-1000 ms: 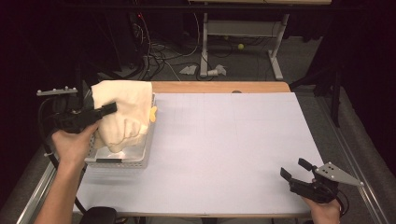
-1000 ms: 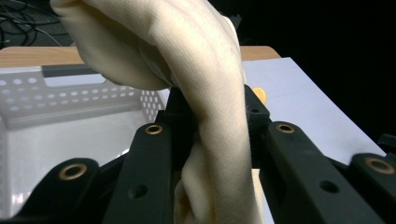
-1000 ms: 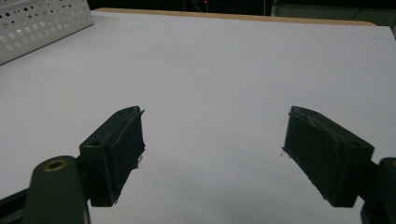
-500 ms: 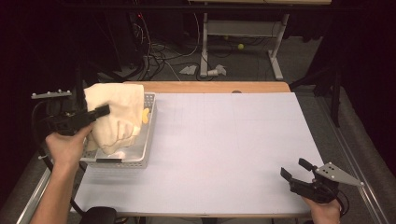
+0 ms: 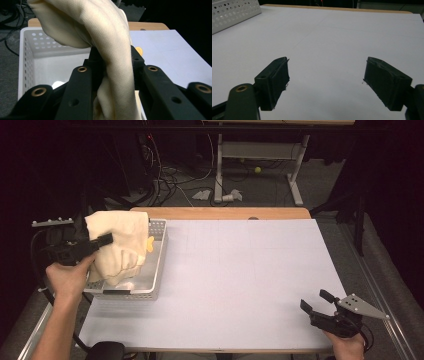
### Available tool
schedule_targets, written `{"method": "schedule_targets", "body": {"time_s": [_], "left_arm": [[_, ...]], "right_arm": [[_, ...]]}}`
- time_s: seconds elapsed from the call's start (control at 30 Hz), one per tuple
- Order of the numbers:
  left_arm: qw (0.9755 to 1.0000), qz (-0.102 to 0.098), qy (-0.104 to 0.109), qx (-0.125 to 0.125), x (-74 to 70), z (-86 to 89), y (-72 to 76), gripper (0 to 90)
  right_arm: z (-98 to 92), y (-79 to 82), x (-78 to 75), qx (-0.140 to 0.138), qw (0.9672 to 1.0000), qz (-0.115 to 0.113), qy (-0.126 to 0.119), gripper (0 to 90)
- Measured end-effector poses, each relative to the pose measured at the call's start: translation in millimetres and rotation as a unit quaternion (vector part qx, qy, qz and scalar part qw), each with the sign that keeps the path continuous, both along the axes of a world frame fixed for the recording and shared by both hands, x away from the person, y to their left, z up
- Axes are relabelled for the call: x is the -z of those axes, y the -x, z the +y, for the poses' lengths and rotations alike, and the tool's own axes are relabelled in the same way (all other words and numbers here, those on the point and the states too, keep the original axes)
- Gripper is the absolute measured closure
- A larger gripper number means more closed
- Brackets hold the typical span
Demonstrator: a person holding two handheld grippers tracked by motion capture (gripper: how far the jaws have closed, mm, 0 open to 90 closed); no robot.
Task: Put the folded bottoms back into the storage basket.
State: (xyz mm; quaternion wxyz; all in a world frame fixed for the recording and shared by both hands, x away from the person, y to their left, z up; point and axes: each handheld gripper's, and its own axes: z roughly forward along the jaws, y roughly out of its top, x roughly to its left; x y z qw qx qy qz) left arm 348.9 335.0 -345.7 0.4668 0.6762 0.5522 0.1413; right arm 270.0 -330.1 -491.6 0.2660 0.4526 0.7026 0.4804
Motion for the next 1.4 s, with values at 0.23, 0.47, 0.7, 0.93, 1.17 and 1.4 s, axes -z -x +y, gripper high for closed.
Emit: {"method": "schedule_targets", "body": {"time_s": [0.23, 0.47, 0.7, 0.93, 1.17, 1.4], "left_arm": [[0.9999, 0.004, -0.007, -0.007, 3.2, 1.9, -2.4, 69.6], [0.9998, 0.011, -0.009, -0.01, 7.7, 2.7, -6.3, 69.6], [0.9997, 0.019, -0.013, -0.009, 13.4, -1.4, -12.3, 69.5], [0.9995, 0.027, -0.015, -0.005, 18.1, -7.6, -19.7, 69.5], [0.9993, 0.034, -0.014, -0.006, 23.7, -10.5, -25.9, 69.5], [0.9989, 0.042, -0.017, -0.008, 29.9, -12.8, -33.0, 69.4]], "right_arm": [[0.1, -0.1, 0.1, 0.0, 1.0, 0.0, 0.001, 20.6], [0.1, -0.3, 0.2, -0.001, 1.0, 0.001, 0.001, 20.6], [0.1, -0.4, 0.2, -0.001, 1.0, 0.002, 0.002, 20.6], [0.1, -0.4, 0.2, -0.001, 1.0, 0.001, 0.001, 20.6], [0.2, -0.5, 0.3, -0.002, 1.0, 0.002, 0.001, 20.6], [0.3, -0.5, 0.4, -0.002, 1.0, 0.002, 0.001, 20.6]]}}
